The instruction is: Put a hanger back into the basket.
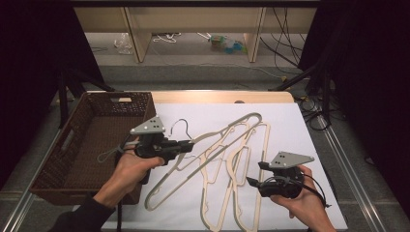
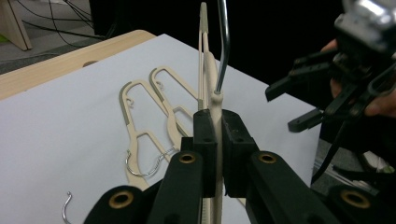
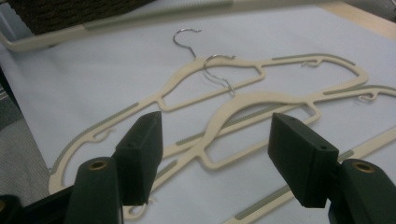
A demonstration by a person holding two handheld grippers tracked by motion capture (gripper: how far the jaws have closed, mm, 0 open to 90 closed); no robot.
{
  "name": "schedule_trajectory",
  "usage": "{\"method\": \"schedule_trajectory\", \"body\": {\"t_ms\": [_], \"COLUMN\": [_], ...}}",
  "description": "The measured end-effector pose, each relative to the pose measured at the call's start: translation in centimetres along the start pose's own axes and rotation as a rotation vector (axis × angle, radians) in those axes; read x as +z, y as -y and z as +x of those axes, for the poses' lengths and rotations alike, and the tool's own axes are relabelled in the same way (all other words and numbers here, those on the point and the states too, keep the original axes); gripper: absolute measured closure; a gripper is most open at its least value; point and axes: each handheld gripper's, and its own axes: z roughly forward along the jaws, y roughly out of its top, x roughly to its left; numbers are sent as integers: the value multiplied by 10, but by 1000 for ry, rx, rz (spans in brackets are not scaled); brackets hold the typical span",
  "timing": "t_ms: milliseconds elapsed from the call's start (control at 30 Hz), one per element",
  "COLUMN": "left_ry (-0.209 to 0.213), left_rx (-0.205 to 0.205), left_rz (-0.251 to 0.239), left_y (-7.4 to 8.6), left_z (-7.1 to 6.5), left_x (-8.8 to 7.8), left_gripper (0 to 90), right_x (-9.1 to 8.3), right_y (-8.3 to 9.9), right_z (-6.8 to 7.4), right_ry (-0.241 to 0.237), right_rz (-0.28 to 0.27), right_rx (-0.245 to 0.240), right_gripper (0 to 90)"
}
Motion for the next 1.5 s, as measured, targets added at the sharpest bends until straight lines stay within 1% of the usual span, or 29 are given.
{"method": "schedule_trajectory", "body": {"t_ms": [67, 100, 267, 300, 333, 400, 433, 467, 500, 533, 567, 600, 633, 667, 700, 767, 833, 933, 1000, 1033, 1100, 1167, 1267, 1300, 1367, 1400, 1433, 1467, 1500], "left_ry": [12, 7, -12, -15, -21, -54, -81, -94, -118, -128, -158, -176, -310, -208, -230, -263, -276, -305, -317, -319, -326, -333, -353, -361, -380, -384, -387, -381, -376], "left_rx": [-19, -40, -85, -89, -81, -79, -57, -48, -39, -50, -24, -35, 218, -26, -57, -69, -97, -102, -89, -66, -79, -56, -53, -14, -34, -11, -37, -34, -8], "left_rz": [-29, -46, -101, -114, -122, -138, -144, -147, -152, -148, -154, -150, -122, -164, -164, -177, -180, -166, -144, -133, -125, -114, -103, -88, -88, -78, -84, -89, -86], "left_y": [-6, -10, -25, -29, -31, -37, -40, -42, -43, -43, -44, -43, -49, -42, -41, -37, -33, -30, -30, -31, -30, -28, -23, -20, -15, -13, -8, -4, 0], "left_z": [2, 3, 13, 16, 18, 22, 25, 26, 30, 32, 37, 40, 62, 50, 55, 69, 81, 99, 111, 117, 124, 133, 145, 153, 159, 162, 162, 164, 169], "left_x": [-12, -20, -57, -68, -74, -93, -106, -113, -127, -134, -143, -150, -165, -163, -168, -176, -183, -189, -193, -195, -196, -198, -201, -204, -208, -210, -212, -213, -215], "left_gripper": [858, 858, 858, 858, 858, 858, 858, 858, 858, 858, 858, 858, 858, 858, 858, 858, 858, 858, 858, 858, 858, 858, 858, 858, 858, 858, 858, 858, 858], "right_x": [3, 3, 5, 5, 4, 3, 3, 3, 3, 3, 3, 2, 3, 2, 3, 4, 5, 7, 7, 7, 7, 7, 9, 9, 9, 9, 9, 8, 9], "right_y": [5, 6, 17, 18, 20, 24, 25, 26, 27, 29, 29, 29, 30, 30, 30, 31, 32, 34, 35, 35, 35, 36, 36, 36, 37, 37, 37, 37, 37], "right_z": [3, 4, 8, 8, 7, 5, 5, 5, 4, 4, 4, 4, 4, 5, 4, 6, 7, 8, 8, 7, 7, 8, 8, 8, 8, 7, 7, 7, 6], "right_ry": [-5, -11, -25, -32, -33, -33, -30, -30, -26, -29, -27, -30, -30, -32, -31, -39, -40, -53, -58, -55, -58, -57, -60, -66, -65, -63, -60, -62, -62], "right_rz": [8, 21, 37, 43, 44, 48, 48, 51, 52, 50, 51, 52, 54, 65, 58, 65, 68, 71, 69, 67, 70, 70, 71, 77, 76, 72, 69, 74, 76], "right_rx": [4, 16, 14, 21, 24, 36, 30, 37, 39, 37, 40, 43, 40, 51, 36, 40, 38, 28, 36, 37, 37, 34, 23, 24, 19, 17, 19, 29, 28], "right_gripper": [367, 365, 363, 363, 363, 362, 362, 363, 363, 362, 362, 362, 361, 361, 361, 360, 356, 349, 347, 346, 344, 345, 342, 342, 341, 341, 341, 341, 341]}}
